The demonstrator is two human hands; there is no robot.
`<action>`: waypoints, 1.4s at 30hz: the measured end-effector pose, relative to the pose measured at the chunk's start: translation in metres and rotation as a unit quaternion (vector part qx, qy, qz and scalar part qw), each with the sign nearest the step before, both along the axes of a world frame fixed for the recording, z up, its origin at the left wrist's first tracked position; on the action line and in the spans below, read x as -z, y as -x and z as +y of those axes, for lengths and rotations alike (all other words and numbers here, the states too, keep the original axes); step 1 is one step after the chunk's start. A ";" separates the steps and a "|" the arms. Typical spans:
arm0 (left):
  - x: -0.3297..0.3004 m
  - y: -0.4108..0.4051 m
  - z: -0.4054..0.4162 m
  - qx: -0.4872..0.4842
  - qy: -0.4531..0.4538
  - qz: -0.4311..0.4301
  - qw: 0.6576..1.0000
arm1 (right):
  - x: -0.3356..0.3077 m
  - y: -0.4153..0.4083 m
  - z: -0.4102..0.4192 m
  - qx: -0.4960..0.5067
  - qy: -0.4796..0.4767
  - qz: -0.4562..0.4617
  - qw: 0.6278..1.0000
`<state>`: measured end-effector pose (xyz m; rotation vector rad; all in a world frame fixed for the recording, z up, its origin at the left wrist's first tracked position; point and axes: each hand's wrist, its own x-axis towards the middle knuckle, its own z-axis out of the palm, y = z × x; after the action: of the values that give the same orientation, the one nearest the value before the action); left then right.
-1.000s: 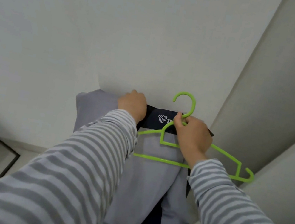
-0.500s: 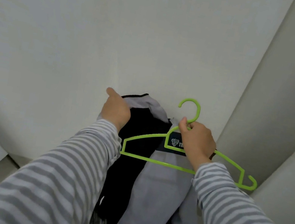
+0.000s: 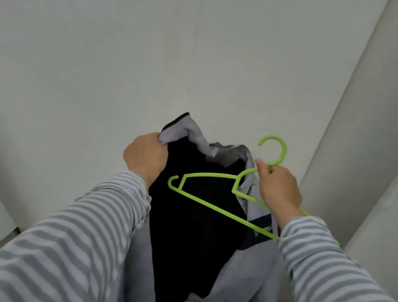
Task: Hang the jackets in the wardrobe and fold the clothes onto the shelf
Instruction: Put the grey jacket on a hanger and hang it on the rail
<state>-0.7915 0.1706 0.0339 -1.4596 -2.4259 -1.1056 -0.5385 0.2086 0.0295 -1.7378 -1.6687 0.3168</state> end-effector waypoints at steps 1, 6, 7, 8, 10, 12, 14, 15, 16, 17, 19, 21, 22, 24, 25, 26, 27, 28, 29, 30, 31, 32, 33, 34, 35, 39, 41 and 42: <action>-0.005 0.000 -0.006 -0.006 -0.015 0.007 1.000 | -0.003 0.000 -0.004 -0.006 0.005 0.010 1.000; -0.023 -0.005 -0.028 0.054 -0.137 0.036 0.988 | -0.013 0.017 -0.025 -0.020 0.031 0.068 0.997; -0.025 -0.009 -0.033 0.072 -0.159 0.042 0.984 | -0.014 0.025 -0.030 -0.032 0.037 0.066 0.997; -0.028 -0.013 -0.039 0.090 -0.177 0.046 0.979 | -0.013 0.034 -0.036 -0.044 0.049 0.057 0.996; -0.031 -0.019 -0.050 0.123 -0.206 0.047 0.970 | -0.008 0.054 -0.045 -0.054 0.076 0.051 0.994; -0.031 -0.022 -0.062 0.144 -0.225 0.038 0.963 | -0.003 0.068 -0.052 -0.053 0.113 0.094 0.988; -0.030 -0.017 -0.077 0.149 -0.249 0.022 0.957 | -0.005 0.074 -0.060 -0.034 0.100 0.124 0.987; -0.030 -0.012 -0.084 0.151 -0.259 0.023 0.954 | -0.009 0.074 -0.062 -0.022 0.077 0.141 0.987; -0.028 -0.006 -0.090 0.154 -0.263 0.037 0.952 | -0.014 0.072 -0.065 -0.008 0.053 0.159 0.986; -0.026 0.002 -0.096 0.157 -0.261 0.062 0.951 | -0.021 0.070 -0.068 0.002 0.034 0.183 0.982; -0.022 0.014 -0.106 0.159 -0.252 0.108 0.949 | -0.035 0.068 -0.074 0.011 0.005 0.255 0.967; -0.015 0.025 -0.113 0.157 -0.245 0.142 0.946 | -0.049 0.069 -0.080 0.004 -0.023 0.294 0.955; -0.012 0.028 -0.115 0.159 -0.240 0.154 0.945 | -0.056 0.070 -0.082 0.000 -0.039 0.294 0.955; -0.007 0.032 -0.121 0.167 -0.217 0.175 0.946 | -0.073 0.071 -0.086 0.007 -0.079 0.284 0.956; -0.006 0.032 -0.123 0.175 -0.191 0.174 0.950 | -0.083 0.072 -0.089 0.013 -0.096 0.276 0.956; -0.007 0.030 -0.124 0.192 -0.155 0.159 0.956 | -0.091 0.071 -0.092 0.014 -0.110 0.269 0.957; -0.008 0.028 -0.125 0.212 -0.117 0.138 0.960 | -0.100 0.070 -0.094 0.013 -0.124 0.261 0.957; -0.010 0.025 -0.126 0.233 -0.086 0.120 0.961 | -0.107 0.068 -0.097 0.011 -0.138 0.253 0.958; -0.012 0.023 -0.126 0.254 -0.079 0.103 0.958 | -0.113 0.065 -0.100 0.008 -0.152 0.247 0.957; -0.016 0.019 -0.127 0.268 -0.090 0.091 0.955 | -0.118 0.062 -0.102 0.005 -0.164 0.243 0.956; -0.022 0.014 -0.127 0.276 -0.109 0.081 0.952 | -0.121 0.058 -0.104 0.003 -0.176 0.241 0.954; -0.029 0.009 -0.126 0.270 -0.138 0.081 0.949 | -0.123 0.054 -0.106 0.001 -0.187 0.238 0.953; -0.039 0.002 -0.124 0.256 -0.180 0.083 0.946 | -0.125 0.049 -0.109 0.003 -0.196 0.231 0.953; -0.052 -0.006 -0.122 0.230 -0.227 0.092 0.942 | -0.126 0.045 -0.112 0.005 -0.206 0.224 0.953; -0.068 -0.015 -0.120 0.204 -0.273 0.108 0.934 | -0.126 0.041 -0.115 0.006 -0.214 0.219 0.952; -0.123 -0.053 -0.099 0.256 -0.211 0.256 0.908 | -0.120 0.027 -0.124 0.000 -0.231 0.204 0.951; -0.136 -0.073 -0.086 0.283 -0.088 0.307 0.905 | -0.119 0.020 -0.129 -0.006 -0.238 0.192 0.952; -0.137 -0.083 -0.081 0.286 -0.055 0.317 0.903 | -0.119 0.016 -0.131 -0.009 -0.239 0.186 0.953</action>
<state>-0.7086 0.0892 0.1714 -2.1372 -1.5102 -0.6474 -0.5541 0.0772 0.1484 -1.2161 -1.3480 0.2078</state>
